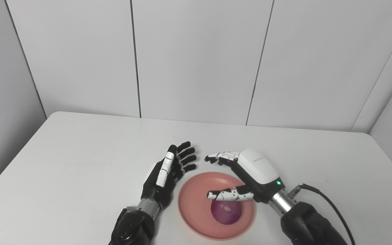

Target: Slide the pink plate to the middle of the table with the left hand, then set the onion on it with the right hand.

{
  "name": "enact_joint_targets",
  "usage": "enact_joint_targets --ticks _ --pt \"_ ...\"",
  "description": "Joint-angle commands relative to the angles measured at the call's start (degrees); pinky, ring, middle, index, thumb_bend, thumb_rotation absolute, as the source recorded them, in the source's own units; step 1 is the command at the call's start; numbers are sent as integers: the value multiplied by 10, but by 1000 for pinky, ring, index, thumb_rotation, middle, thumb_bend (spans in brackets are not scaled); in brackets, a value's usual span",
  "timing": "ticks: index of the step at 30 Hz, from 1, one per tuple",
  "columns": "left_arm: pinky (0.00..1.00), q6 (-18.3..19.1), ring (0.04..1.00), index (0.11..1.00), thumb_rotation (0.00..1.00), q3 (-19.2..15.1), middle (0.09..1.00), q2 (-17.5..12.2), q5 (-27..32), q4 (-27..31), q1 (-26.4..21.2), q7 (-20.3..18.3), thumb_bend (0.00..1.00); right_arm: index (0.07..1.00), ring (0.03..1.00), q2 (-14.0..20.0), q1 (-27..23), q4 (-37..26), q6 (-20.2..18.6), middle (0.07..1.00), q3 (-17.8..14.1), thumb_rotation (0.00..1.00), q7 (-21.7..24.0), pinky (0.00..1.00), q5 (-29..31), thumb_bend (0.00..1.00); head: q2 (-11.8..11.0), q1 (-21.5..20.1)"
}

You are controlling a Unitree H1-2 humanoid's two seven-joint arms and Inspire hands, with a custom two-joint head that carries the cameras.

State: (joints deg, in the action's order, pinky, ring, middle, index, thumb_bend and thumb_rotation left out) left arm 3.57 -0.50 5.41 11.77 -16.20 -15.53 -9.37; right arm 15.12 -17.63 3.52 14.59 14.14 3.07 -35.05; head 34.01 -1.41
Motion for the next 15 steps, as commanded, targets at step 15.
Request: enact_joint_targets --ticks 15 --pt "1000 35 1000 1000 950 27 1000 -29 -46 98 54 24 789 898 957 -107 87 -19 -137 937 -169 1000 -28 926 286 832 -3 -17"
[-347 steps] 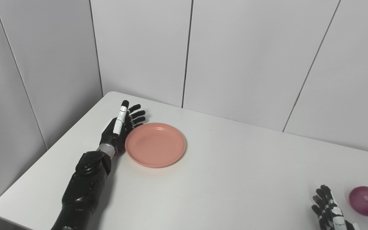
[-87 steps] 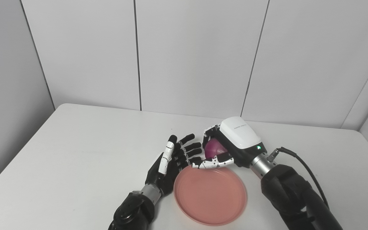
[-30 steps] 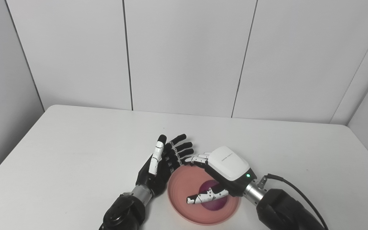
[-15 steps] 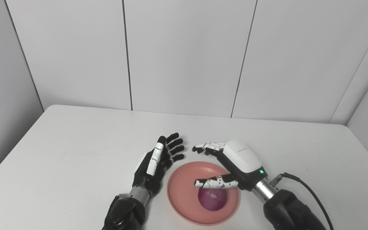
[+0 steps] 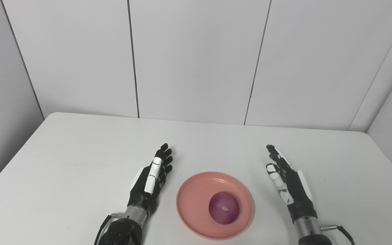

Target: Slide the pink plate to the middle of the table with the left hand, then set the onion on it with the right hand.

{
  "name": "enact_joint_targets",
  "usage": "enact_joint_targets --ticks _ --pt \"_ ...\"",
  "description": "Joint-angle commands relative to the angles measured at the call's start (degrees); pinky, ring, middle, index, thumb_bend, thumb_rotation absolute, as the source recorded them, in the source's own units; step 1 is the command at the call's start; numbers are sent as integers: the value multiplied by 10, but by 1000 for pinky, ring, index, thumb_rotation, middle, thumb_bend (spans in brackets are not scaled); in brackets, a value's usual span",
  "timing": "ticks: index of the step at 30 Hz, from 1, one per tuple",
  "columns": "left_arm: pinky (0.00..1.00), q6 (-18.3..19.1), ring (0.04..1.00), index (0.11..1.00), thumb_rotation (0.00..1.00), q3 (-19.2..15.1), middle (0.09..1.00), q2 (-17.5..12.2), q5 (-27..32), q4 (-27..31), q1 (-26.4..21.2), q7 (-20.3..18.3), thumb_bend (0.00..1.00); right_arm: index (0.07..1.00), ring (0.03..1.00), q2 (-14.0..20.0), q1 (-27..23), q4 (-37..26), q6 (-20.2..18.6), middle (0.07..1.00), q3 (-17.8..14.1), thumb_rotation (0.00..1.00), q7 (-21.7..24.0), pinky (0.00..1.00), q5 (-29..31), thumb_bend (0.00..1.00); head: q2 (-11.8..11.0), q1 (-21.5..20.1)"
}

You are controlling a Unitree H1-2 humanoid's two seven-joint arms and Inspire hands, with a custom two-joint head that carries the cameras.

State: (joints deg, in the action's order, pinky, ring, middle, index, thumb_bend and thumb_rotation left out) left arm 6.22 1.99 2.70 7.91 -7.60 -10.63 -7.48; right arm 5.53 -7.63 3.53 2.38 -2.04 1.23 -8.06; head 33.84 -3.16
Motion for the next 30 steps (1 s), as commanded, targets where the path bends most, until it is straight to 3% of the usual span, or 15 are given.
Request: enact_joint_targets --ticks 1,4,7,11,20,30 --pt "1000 10 1000 1000 947 3 1000 -3 -11 20 10 7 799 898 964 -20 -8 -22 -28 937 -11 1000 -15 950 23 841 -1 1" --pt "1000 27 1000 1000 945 2 1000 -4 -15 43 23 11 828 918 988 -42 2 -26 -55 948 -18 1000 -29 995 33 844 1 -5" --pt "1000 59 1000 1000 954 0 1000 0 -16 71 35 20 843 953 1000 -64 11 -28 -75 980 -22 1000 -39 1000 49 776 2 -8" --pt "1000 95 1000 1000 974 2 1000 5 -18 101 46 32 813 967 1000 -82 21 -29 -89 994 -19 1000 -41 1000 65 786 3 -9" --pt "1000 82 1000 1000 921 4 1000 31 -38 100 65 72 673 1000 1000 -102 37 -43 -134 1000 -14 1000 -32 1000 117 841 7 -10" --pt "1000 74 1000 1000 940 11 1000 35 -62 91 67 86 669 1000 1000 -93 41 -46 -156 1000 -9 1000 -26 1000 149 852 9 -4"
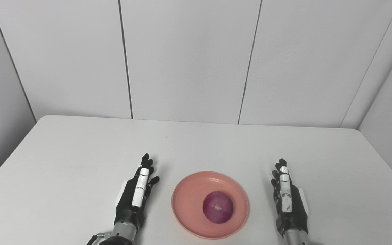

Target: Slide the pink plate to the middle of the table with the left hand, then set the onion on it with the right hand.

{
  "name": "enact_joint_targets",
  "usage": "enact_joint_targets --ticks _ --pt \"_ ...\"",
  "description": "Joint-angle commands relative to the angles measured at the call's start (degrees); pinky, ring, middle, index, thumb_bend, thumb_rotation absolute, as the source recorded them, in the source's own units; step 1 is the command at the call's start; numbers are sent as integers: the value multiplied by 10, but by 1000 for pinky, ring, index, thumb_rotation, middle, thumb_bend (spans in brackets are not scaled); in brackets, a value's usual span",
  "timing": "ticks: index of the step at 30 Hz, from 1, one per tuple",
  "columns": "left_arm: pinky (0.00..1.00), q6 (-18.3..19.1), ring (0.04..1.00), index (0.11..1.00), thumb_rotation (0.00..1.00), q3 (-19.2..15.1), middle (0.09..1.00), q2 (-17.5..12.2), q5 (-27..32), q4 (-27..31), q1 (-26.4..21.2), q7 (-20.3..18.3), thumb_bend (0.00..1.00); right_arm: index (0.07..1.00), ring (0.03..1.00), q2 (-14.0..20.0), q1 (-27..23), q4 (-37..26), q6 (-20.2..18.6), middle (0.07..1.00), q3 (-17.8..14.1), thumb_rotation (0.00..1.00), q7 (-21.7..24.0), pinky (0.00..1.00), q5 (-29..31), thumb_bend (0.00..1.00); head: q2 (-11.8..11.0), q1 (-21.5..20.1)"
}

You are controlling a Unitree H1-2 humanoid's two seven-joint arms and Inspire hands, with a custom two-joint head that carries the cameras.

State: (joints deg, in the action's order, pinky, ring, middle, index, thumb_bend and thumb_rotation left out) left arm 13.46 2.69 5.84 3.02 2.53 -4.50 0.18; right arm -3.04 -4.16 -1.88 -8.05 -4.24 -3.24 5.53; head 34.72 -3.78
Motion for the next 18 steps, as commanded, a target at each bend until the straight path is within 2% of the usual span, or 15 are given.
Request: enact_joint_targets --ticks 1,6,7,11,18 --pt "1000 0 1000 1000 946 5 1000 3 -16 -11 6 10 684 1000 1000 -6 6 8 -52 1000 14 1000 19 1000 14 849 0 2" --pt "1000 -20 1000 1000 983 17 1000 1 -53 -14 10 23 711 1000 1000 1 7 7 -51 1000 17 1000 19 1000 18 847 6 15" --pt "1000 -33 1000 1000 987 18 1000 2 -59 -18 12 27 710 1000 1000 4 8 5 -49 1000 19 1000 21 1000 17 848 10 19" --pt "1000 -58 1000 1000 971 21 1000 4 -78 -23 15 37 707 999 1000 15 11 0 -42 996 28 1000 25 1000 12 857 15 29" --pt "1000 -80 1000 1000 1000 31 1000 1 -141 -18 19 62 645 984 988 28 16 -1 -16 983 43 1000 27 1000 -1 861 18 36"
